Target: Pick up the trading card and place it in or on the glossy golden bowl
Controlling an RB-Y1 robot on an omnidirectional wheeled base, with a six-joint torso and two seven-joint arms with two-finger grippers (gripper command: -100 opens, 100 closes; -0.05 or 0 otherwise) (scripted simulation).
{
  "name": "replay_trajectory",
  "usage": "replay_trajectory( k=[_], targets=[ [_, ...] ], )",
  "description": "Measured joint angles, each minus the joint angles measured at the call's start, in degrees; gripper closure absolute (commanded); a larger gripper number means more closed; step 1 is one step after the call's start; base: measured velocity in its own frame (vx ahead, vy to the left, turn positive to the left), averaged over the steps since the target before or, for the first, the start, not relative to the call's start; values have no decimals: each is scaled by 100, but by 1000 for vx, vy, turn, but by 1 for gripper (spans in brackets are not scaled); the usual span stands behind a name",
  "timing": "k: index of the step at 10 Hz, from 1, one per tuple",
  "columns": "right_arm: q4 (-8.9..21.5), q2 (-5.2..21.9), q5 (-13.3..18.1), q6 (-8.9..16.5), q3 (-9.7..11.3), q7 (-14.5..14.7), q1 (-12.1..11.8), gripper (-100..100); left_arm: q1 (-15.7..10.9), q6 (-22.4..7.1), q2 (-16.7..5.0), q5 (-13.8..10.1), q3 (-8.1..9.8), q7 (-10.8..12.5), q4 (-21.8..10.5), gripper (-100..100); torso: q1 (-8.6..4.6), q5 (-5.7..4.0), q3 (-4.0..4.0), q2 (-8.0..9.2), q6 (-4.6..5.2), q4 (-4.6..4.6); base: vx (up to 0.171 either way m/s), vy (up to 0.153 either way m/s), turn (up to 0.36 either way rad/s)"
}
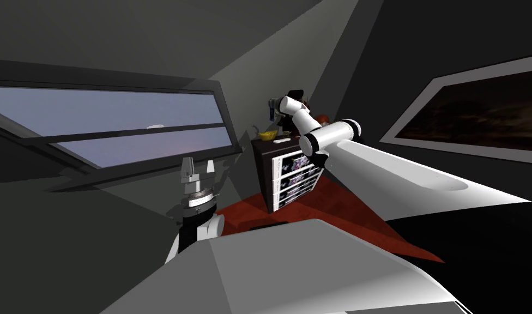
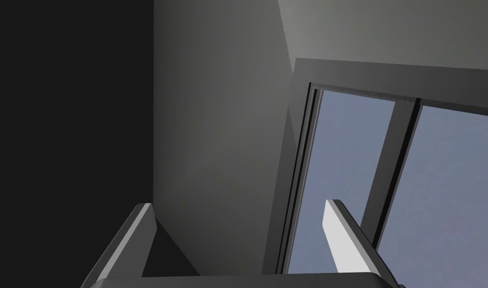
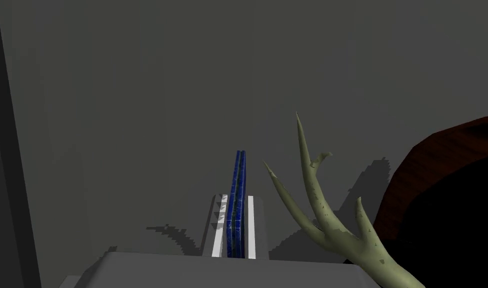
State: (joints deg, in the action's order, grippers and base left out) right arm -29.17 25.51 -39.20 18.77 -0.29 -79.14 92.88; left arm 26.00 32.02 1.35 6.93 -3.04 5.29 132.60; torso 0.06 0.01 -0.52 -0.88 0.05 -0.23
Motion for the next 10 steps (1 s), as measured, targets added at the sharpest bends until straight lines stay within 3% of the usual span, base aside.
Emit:
replay_trajectory(
  k=[2,3,6,7,8,9,10],
  targets=[
    [136,16,-111,191,142,-125,107,100,0,0,0,0,0,0,0,0,6,-2,-11,-7,-4,-13,169,-1,6],
    [314,26,-302,242,223,-38,187,100,0,0,0,0,0,0,0,0,9,-1,-13,-9,-7,-15,122,-4,2],
    [218,10,-182,423,313,-256,141,100,-1,0,1,0,0,0,0,0,10,-2,12,32,-7,-4,82,0,1],
    [48,8,-44,578,388,-479,64,100,-1,0,0,0,0,0,0,0,10,-1,5,20,-6,-7,102,2,0],
    [174,-4,-139,609,417,-468,130,100,-1,0,1,0,0,0,0,0,12,-2,4,22,-5,-9,33,2,5],
    [199,-8,-157,605,421,-436,139,-100,-2,0,1,0,-1,0,0,0,9,-4,15,41,-2,-4,7,1,11],
    [193,-18,-157,608,422,-438,140,-100,-3,0,1,0,-1,0,-1,0,4,-8,22,52,5,-1,-2,7,52]
  ],
)
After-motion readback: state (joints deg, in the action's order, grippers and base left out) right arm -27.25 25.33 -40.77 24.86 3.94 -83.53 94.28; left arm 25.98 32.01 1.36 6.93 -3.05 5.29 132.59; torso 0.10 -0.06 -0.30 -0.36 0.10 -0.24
